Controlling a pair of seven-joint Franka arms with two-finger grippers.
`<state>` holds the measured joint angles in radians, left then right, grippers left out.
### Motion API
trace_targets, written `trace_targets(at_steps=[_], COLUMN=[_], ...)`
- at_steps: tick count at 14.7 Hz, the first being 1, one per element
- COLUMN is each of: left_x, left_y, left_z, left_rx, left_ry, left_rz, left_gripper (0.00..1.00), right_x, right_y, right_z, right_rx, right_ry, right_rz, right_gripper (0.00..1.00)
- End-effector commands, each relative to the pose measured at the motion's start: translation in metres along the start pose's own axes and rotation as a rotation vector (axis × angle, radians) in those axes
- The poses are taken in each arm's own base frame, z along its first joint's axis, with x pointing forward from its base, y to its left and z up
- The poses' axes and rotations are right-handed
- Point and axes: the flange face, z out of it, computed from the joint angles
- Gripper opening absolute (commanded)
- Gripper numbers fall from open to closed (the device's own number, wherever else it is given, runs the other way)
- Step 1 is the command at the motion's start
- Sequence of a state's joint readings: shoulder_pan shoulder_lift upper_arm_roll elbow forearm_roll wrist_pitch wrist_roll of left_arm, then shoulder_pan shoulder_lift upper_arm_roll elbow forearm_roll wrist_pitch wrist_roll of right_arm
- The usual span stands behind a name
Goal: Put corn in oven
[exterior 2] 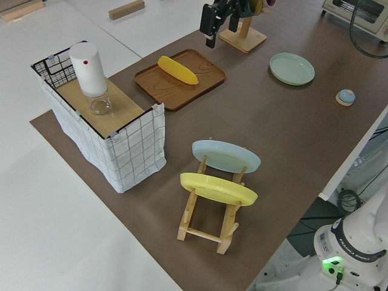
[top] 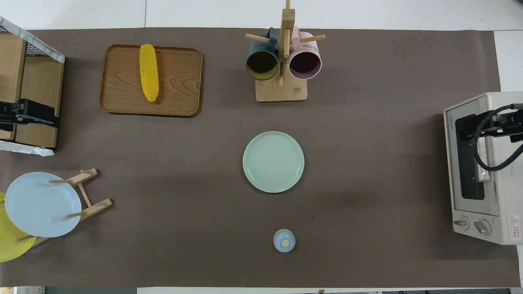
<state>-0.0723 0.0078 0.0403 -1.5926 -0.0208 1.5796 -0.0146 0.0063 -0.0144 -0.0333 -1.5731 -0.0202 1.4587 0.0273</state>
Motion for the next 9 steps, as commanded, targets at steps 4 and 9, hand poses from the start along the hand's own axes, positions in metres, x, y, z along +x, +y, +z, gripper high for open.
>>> trace_targets(at_steps=[4,9], left_x=[-0.007,-0.008], left_y=[0.0,0.001], left_z=[-0.002,-0.004], left_rx=[0.024,0.022], left_ry=[0.013,0.018], left_rz=[0.017,0.011], left_gripper=[1.0,1.0], right_x=[0.001,0.0], right_y=[-0.003,-0.007], right_z=[-0.006,0.008], right_rx=[0.003,0.001], right_ry=[0.008,0.039], right_rz=[-0.008,-0.058], right_gripper=[1.0,0.43])
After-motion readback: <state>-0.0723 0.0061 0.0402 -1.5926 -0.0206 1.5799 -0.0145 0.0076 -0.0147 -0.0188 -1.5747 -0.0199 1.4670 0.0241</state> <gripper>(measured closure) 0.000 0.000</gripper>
